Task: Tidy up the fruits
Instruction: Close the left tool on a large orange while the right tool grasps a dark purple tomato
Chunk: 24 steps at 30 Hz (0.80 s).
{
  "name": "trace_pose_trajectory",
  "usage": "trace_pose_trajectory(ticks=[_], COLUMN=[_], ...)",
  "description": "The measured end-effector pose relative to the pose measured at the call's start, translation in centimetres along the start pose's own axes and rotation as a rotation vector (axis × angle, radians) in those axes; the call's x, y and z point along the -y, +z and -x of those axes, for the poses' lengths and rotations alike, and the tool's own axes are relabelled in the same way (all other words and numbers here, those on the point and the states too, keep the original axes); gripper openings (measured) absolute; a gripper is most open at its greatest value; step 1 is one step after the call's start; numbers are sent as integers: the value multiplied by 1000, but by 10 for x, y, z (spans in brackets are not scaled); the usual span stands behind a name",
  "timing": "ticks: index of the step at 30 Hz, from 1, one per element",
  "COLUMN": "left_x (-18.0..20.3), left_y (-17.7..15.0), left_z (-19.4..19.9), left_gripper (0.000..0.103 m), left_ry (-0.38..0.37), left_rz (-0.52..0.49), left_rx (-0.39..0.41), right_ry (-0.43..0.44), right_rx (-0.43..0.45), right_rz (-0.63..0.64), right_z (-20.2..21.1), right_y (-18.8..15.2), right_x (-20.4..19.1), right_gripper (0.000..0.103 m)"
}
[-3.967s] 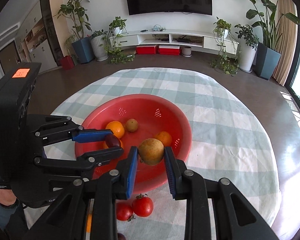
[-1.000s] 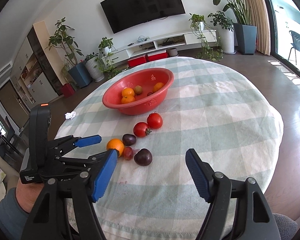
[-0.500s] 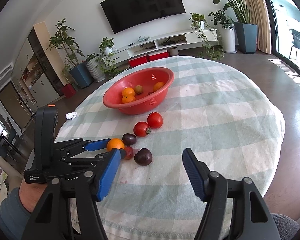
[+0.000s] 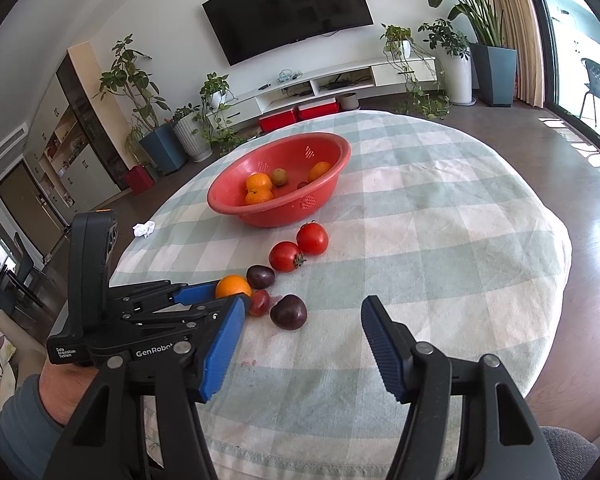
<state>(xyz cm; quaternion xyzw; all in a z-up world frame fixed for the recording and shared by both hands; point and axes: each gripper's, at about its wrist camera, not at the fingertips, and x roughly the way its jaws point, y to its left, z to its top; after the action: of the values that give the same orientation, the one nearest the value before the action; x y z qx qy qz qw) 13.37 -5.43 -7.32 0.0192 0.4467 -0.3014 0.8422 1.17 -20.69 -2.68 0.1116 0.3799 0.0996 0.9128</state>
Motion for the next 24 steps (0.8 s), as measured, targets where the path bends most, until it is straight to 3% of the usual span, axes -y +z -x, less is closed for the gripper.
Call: trace_pose_trajectory(ticks=[6, 24], left_x=[-2, -19], left_y=[-2, -23], left_z=[5, 25], left_gripper=[35, 35], left_ry=[10, 76], left_rz=[5, 44], left_rx=[15, 29], right_ry=[-38, -103], right_rx=[-66, -207], right_rz=[85, 248], right_z=[-22, -84], right_y=[-2, -7], right_x=[-14, -36], right_gripper=[64, 46])
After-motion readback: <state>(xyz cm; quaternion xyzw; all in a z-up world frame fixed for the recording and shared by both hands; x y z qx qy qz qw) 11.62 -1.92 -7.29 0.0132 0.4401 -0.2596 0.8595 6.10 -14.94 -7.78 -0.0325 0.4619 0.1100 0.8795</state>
